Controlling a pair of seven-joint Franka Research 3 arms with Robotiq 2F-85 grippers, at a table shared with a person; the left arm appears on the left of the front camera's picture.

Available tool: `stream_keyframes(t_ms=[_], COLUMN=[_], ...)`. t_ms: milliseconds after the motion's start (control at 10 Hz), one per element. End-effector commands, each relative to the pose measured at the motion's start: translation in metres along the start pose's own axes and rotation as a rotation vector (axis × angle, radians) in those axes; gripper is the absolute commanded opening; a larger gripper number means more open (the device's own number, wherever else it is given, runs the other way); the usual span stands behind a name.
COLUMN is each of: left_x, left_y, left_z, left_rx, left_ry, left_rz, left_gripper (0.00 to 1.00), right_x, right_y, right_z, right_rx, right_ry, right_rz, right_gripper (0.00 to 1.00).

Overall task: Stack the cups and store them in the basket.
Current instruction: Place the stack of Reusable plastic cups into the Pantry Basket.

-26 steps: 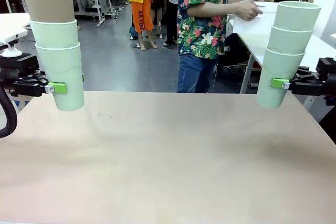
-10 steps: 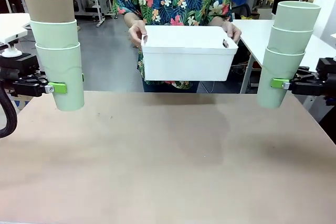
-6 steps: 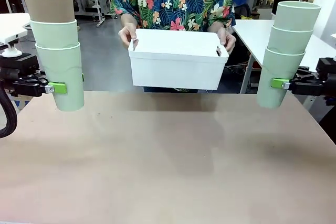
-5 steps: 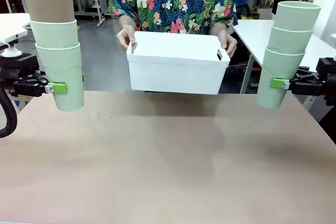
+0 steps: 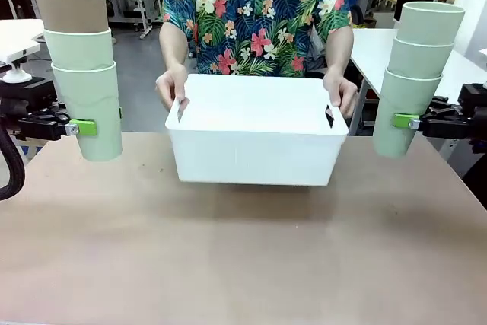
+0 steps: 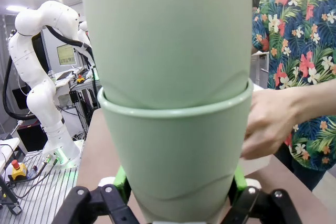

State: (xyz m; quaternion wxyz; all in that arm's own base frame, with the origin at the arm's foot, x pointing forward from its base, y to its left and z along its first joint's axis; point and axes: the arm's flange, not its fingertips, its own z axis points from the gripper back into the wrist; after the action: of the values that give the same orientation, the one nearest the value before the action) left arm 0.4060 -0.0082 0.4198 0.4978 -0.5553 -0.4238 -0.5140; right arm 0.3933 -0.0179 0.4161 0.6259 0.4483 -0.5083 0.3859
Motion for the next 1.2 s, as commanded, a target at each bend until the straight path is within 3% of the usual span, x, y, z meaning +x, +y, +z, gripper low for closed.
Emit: stream_keyframes(t_ms=[0,1100], left_x=[0.0043,0.0043], left_y=[-0.0014,-0.0014], left_z=[-0.0003,-0.0003], left_rx=[-0.003,-0.003], left_ry=[-0.004,-0.004], left_rz=[-0.008,-0.008], left_gripper=[0.84,0.84], right_x=[0.0047,0.0047], right_y=[-0.0017,-0.0017], right_z=[0.0003,0.0003], right_rx=[0.001,0.001], right_ry=[0.002,0.002], right_rz=[0.014,0.014], right_gripper=[0.87,0.87])
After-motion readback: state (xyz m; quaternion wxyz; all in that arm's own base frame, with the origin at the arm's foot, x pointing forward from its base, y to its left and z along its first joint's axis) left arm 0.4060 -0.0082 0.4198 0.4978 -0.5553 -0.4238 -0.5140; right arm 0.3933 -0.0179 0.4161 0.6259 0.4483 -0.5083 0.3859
